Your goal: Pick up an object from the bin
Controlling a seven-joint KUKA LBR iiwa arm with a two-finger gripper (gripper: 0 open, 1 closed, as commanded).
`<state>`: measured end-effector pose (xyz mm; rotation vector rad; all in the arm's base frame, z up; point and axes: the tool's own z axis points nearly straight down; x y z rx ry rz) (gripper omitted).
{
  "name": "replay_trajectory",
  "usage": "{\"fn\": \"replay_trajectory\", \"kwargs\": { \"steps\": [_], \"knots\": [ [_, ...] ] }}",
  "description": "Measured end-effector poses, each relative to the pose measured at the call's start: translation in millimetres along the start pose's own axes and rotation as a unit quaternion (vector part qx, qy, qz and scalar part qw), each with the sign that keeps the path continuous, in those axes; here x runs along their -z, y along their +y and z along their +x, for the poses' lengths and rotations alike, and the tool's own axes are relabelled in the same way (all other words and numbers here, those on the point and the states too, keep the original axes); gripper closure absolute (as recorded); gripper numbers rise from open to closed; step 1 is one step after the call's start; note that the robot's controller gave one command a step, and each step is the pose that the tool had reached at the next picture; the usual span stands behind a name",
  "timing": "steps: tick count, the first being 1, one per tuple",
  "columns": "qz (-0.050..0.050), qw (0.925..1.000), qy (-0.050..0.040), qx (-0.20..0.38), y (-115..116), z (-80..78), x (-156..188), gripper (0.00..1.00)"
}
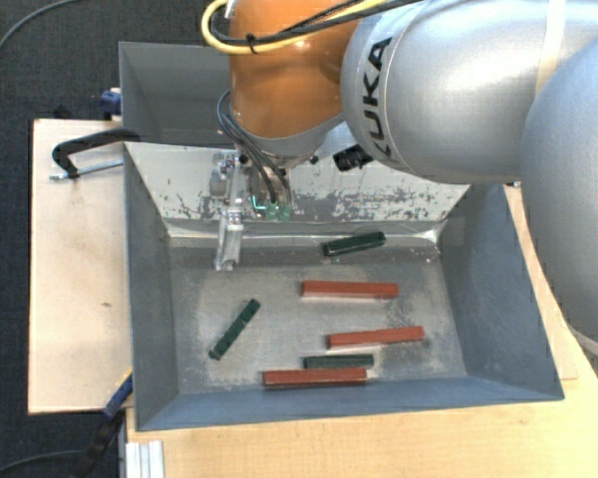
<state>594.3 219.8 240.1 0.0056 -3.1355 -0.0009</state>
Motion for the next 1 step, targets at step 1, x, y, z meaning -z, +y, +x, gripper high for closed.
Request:
{"fn": "replay_trajectory", "kwargs": {
  "steps": [1],
  "knots": [
    [0.001,0.9994,0.0007,-0.034,-64.4,41.3,-139.7,0.00]
  ]
}}
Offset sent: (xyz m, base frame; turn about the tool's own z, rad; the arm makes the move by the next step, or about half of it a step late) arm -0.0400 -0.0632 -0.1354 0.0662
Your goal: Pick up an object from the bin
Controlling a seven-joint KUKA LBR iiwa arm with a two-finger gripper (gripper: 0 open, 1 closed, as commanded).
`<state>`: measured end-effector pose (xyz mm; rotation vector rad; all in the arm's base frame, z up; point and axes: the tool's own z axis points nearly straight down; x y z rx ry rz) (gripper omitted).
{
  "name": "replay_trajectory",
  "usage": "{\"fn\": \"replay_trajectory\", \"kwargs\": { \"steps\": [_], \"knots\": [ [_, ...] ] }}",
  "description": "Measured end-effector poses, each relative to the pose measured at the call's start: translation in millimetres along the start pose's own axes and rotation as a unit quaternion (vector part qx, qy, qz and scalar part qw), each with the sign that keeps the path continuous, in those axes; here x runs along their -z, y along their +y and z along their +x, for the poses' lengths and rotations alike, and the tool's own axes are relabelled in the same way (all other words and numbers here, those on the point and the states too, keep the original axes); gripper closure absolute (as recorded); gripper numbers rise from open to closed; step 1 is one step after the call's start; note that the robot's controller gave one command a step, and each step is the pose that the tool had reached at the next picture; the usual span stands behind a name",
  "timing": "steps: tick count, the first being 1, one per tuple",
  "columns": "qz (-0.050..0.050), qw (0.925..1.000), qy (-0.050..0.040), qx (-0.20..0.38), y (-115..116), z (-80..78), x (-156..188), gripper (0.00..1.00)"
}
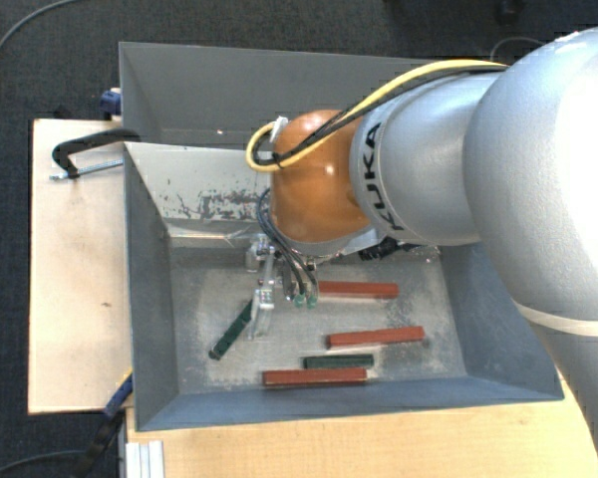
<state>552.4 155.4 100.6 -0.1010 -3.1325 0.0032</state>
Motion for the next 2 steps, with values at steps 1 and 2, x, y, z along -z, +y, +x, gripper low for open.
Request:
{"fn": "replay_trajectory", "kwargs": {
  "steps": [1,2],
  "knots": [
    [-0.001,0.9897,-0.0019,0.143,19.5,39.8,-31.4,0.00],
    [-0.002,0.9672,-0.0084,0.254,46.4,15.9,-3.1,0.00]
  ]
}}
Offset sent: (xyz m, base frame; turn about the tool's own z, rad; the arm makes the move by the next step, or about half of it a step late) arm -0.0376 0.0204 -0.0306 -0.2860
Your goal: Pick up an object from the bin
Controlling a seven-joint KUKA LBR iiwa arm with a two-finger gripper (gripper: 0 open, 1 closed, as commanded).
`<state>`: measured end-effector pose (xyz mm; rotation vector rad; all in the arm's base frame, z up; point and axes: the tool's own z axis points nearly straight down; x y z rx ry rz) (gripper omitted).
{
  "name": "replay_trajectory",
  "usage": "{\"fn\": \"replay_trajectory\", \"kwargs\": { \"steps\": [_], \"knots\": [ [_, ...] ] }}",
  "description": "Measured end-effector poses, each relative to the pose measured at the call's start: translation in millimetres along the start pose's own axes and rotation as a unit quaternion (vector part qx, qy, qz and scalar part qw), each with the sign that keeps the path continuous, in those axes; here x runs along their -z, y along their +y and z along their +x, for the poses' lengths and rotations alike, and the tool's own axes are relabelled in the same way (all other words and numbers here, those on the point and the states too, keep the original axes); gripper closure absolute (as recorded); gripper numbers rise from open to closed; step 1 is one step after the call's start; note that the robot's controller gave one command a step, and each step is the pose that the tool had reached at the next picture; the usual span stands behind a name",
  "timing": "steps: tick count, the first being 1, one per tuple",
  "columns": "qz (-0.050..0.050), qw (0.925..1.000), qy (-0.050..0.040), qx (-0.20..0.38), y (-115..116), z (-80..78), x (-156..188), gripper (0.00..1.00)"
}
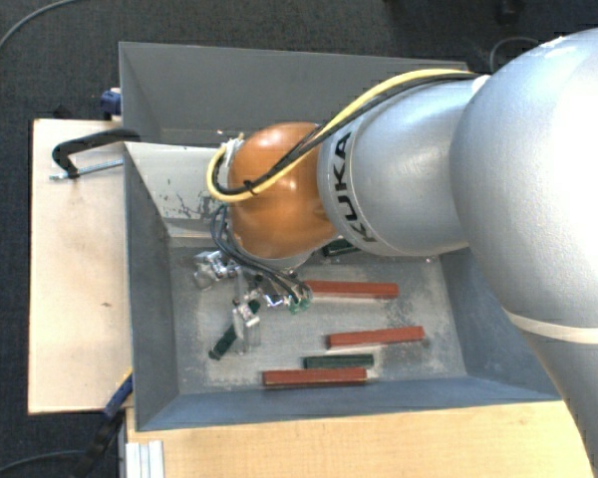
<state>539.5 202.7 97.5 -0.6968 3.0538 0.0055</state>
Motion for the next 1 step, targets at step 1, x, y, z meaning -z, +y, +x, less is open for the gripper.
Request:
{"fn": "replay_trajectory", "kwargs": {
  "steps": [1],
  "knots": [
    [0.000,0.9882,0.0049,0.153,-8.6,14.3,-27.2,0.00]
  ]
}}
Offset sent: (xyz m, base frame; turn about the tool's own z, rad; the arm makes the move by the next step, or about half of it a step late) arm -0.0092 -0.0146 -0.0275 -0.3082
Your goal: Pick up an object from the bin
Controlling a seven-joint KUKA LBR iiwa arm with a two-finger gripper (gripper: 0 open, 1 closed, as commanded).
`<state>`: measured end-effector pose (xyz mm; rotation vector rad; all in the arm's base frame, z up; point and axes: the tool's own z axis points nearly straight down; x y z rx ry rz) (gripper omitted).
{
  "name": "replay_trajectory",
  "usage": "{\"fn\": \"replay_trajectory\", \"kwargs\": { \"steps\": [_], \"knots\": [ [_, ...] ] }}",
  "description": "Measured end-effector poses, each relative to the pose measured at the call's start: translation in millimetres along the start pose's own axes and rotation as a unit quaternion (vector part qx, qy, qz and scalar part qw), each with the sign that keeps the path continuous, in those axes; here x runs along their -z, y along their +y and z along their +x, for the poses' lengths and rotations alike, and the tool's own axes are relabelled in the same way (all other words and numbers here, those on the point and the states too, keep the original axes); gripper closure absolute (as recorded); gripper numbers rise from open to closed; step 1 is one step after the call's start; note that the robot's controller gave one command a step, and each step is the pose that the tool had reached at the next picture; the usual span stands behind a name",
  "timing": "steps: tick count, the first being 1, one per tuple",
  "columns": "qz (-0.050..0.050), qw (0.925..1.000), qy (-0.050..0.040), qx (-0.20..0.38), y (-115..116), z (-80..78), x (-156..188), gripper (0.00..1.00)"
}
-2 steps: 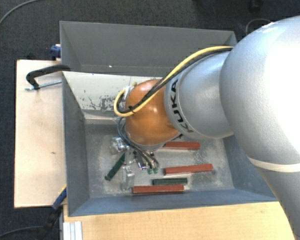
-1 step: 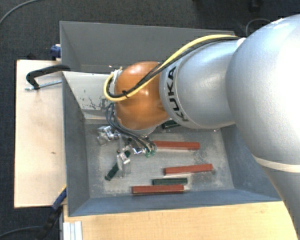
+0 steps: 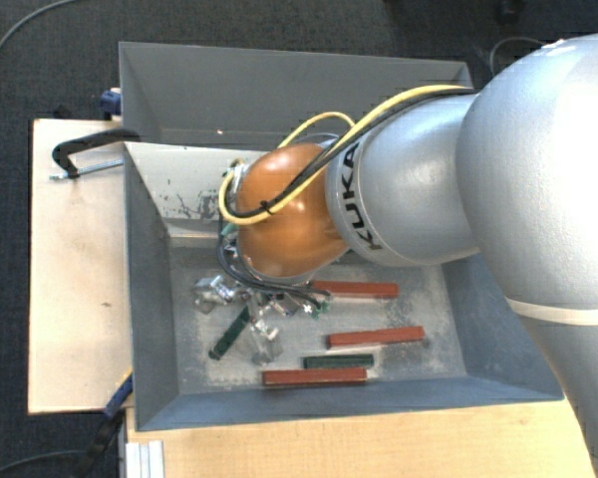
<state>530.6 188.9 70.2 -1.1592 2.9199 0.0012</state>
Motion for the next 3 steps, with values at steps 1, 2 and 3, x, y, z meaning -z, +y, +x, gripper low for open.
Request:
{"fn": "replay_trajectory", "kwargs": {
  "steps": [1,2,3],
  "knots": [
    [0.000,1.0000,-0.0009,0.000,0.1,-0.6,0.6,1.00],
    [0.003,0.9994,-0.0075,0.034,12.9,-3.8,240.7,1.00],
    [0.001,0.9985,-0.0034,0.055,3.5,0.6,238.8,1.00]
  ]
}}
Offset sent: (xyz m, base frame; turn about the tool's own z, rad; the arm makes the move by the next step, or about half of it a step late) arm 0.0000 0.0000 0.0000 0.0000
